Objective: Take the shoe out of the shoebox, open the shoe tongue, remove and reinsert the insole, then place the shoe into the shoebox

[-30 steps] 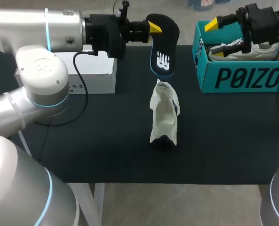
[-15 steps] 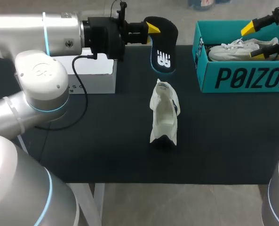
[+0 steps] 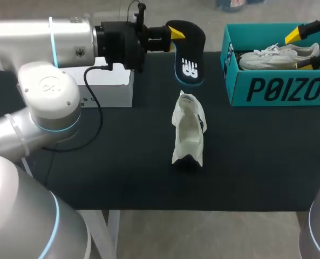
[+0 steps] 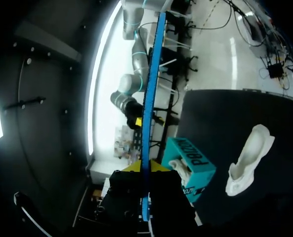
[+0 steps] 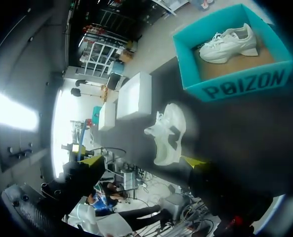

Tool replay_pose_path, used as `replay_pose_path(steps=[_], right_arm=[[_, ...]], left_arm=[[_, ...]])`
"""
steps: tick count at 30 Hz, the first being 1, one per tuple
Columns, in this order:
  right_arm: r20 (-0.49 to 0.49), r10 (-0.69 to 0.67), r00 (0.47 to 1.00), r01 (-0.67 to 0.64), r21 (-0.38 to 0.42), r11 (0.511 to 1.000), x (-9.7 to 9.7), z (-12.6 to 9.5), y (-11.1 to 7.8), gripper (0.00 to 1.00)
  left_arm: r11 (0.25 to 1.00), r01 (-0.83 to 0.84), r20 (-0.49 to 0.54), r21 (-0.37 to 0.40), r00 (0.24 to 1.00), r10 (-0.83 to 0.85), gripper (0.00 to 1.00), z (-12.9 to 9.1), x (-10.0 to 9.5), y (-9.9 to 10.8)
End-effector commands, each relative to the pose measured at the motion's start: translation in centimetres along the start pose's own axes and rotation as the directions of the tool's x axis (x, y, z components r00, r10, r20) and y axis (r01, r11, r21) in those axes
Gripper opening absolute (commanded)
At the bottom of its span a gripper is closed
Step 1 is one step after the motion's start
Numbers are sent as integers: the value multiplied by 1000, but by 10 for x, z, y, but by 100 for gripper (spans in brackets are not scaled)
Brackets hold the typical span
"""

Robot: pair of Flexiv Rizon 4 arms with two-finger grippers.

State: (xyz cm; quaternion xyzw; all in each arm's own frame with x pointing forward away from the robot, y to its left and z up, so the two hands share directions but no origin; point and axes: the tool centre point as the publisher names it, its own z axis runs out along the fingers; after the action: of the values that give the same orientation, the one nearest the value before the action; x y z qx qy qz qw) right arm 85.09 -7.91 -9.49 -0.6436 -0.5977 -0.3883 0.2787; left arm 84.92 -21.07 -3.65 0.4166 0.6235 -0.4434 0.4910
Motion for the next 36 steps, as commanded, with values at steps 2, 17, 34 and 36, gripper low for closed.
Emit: replay_pose_path(steps=[2,17,34,36], right_arm=[[2,2,1000,-2,-2,1000,0,0,-1,100],[2,2,1000,-2,-2,1000,0,0,-1,100],[2,2,1000,-2,-2,1000,0,0,-1,100],[2,2,1000,-2,-2,1000,0,0,-1,100]], left_arm=[[1000,-1,-1,-4,1000,1,0,1,0,-1],[992,118,-409,-48,904,-128,0,16,75,-22],[965,260,-707,-18,680,-196,0,9,191,-51],[965,260,-707,-18,680,-196,0,9,191,-51]])
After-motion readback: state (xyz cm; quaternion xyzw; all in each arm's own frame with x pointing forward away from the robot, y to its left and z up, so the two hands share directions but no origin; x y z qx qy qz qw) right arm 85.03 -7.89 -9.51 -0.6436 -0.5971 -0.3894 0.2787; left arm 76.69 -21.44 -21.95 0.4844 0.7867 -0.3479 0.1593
